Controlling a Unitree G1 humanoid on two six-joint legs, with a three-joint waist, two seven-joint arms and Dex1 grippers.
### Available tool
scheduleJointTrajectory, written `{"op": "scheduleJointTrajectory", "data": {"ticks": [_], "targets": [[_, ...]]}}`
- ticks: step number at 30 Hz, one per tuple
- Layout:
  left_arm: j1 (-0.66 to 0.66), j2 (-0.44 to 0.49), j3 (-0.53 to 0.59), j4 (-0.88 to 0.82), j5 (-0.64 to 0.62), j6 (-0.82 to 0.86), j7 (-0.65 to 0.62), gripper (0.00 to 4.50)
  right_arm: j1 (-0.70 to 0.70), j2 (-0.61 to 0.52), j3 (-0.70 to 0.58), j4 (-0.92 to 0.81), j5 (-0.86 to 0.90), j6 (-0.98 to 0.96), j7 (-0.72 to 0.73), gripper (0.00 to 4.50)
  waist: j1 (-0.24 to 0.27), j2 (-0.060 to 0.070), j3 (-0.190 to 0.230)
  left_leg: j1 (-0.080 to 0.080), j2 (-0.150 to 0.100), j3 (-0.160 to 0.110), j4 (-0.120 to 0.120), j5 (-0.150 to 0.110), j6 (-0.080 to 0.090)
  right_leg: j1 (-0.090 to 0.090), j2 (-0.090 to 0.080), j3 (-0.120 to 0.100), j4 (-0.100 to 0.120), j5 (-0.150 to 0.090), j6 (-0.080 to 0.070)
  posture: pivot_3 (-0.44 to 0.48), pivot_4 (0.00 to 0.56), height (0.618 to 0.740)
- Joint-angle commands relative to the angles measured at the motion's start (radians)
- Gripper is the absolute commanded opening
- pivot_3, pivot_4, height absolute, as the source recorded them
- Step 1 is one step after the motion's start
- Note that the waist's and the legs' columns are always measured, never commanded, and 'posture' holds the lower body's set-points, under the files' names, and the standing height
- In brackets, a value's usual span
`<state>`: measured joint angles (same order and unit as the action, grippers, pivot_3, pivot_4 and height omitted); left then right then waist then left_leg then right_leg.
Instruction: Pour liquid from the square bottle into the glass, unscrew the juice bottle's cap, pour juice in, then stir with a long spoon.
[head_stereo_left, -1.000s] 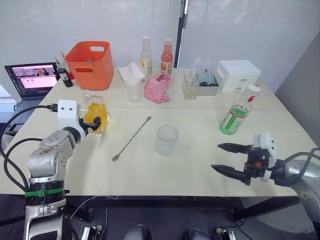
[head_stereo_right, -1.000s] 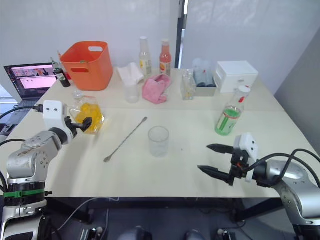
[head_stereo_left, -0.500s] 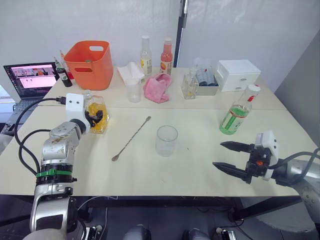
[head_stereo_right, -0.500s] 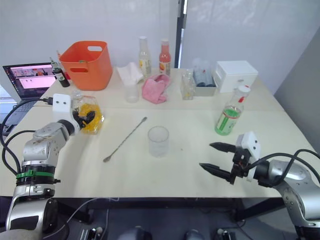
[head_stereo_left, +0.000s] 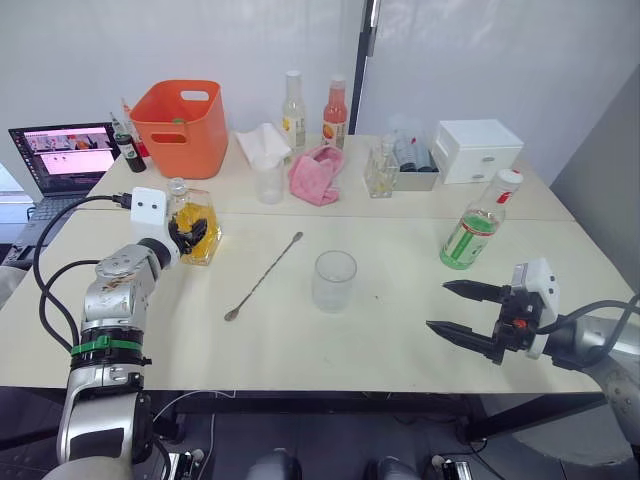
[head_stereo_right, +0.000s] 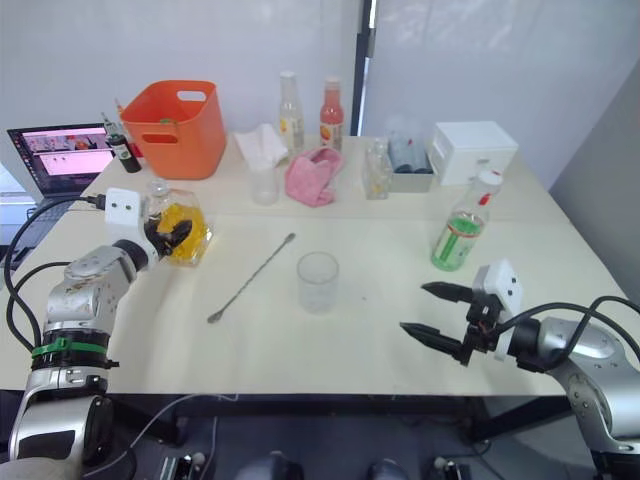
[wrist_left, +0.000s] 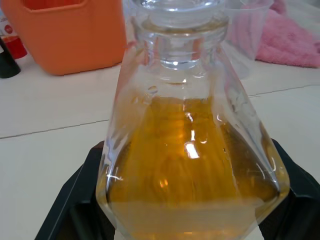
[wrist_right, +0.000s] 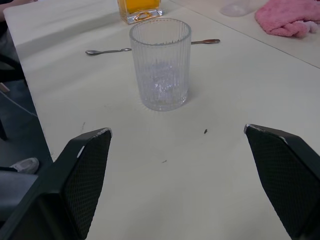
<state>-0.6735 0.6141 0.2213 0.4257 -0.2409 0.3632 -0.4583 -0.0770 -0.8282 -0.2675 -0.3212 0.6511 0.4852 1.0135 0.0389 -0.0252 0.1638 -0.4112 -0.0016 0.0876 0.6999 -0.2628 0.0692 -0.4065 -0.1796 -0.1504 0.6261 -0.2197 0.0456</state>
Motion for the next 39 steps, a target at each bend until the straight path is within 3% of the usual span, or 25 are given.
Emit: {"op": "scheduleJointTrajectory", "data": {"ticks": [1, 7, 14, 21, 25, 30, 33, 39], "targets": [[-0.012, 0.086, 0.064, -0.108, -0.061, -0.105, -0.143, 2.78, -0.014, -0.006, -0.027, -0.021, 0.018, 0.001, -0.003, 4.50, -0.006, -0.001, 0.001, 0.000, 0.000, 0.000, 0.000, 0.000, 0.000, 0.000, 0.001, 0.000, 0.000, 0.000, 0.000, 0.000, 0.150, 0.713], [0.038, 0.145, 0.095, -0.175, -0.162, -0.103, -0.340, 2.78, -0.058, -0.002, -0.005, 0.003, 0.010, 0.002, 0.002, 4.50, -0.011, -0.003, 0.002, -0.004, 0.000, -0.001, 0.001, 0.000, 0.000, 0.000, 0.001, -0.002, -0.003, 0.000, 0.001, 0.000, 0.150, 0.713], [0.176, 0.239, 0.098, -0.396, -0.368, 0.091, -0.624, 2.78, -0.102, -0.015, 0.014, 0.032, 0.013, 0.009, 0.032, 4.50, -0.021, -0.003, 0.002, -0.004, 0.001, -0.001, 0.001, 0.000, 0.000, 0.000, 0.002, -0.002, -0.003, 0.000, 0.002, 0.000, 0.150, 0.713], [0.233, 0.258, 0.054, -0.594, -0.481, 0.257, -0.705, 2.78, -0.134, -0.028, 0.031, 0.066, 0.009, 0.013, 0.078, 4.50, -0.023, -0.002, 0.003, -0.003, 0.001, -0.001, 0.003, 0.000, 0.000, 0.000, 0.001, -0.002, -0.001, 0.000, 0.002, 0.000, 0.150, 0.713], [0.237, 0.222, -0.016, -0.699, -0.516, 0.309, -0.707, 2.78, -0.164, -0.034, 0.053, 0.098, -0.004, 0.004, 0.105, 4.50, -0.023, -0.002, 0.003, -0.003, 0.000, -0.001, 0.003, 0.000, 0.000, 0.000, 0.001, -0.001, -0.001, 0.000, 0.002, 0.000, 0.150, 0.713], [0.250, 0.207, -0.094, -0.750, -0.494, 0.279, -0.749, 2.78, -0.191, -0.036, 0.064, 0.117, -0.014, 0.003, 0.116, 4.50, -0.025, -0.002, 0.003, -0.003, 0.000, -0.001, 0.003, 0.000, 0.000, 0.001, 0.002, -0.001, -0.001, 0.000, 0.002, 0.000, 0.150, 0.713], [0.240, 0.147, -0.241, -0.713, -0.358, 0.141, -0.771, 2.78, -0.206, -0.042, 0.066, 0.129, -0.020, 0.002, 0.128, 4.50, -0.023, 0.000, 0.003, -0.002, 0.001, 0.000, 0.003, 0.000, 0.000, 0.001, 0.002, 0.000, -0.001, 0.000, 0.002, 0.000, 0.150, 0.713], [0.179, 0.060, -0.357, -0.589, -0.203, -0.028, -0.784, 2.78, -0.207, -0.049, 0.059, 0.122, -0.014, 0.013, 0.130, 4.50, -0.013, 0.001, 0.003, -0.003, 0.000, 0.000, 0.005, 0.000, 0.000, 0.001, 0.001, 0.000, -0.001, 0.000, 0.001, 0.000, 0.150, 0.713]]}}
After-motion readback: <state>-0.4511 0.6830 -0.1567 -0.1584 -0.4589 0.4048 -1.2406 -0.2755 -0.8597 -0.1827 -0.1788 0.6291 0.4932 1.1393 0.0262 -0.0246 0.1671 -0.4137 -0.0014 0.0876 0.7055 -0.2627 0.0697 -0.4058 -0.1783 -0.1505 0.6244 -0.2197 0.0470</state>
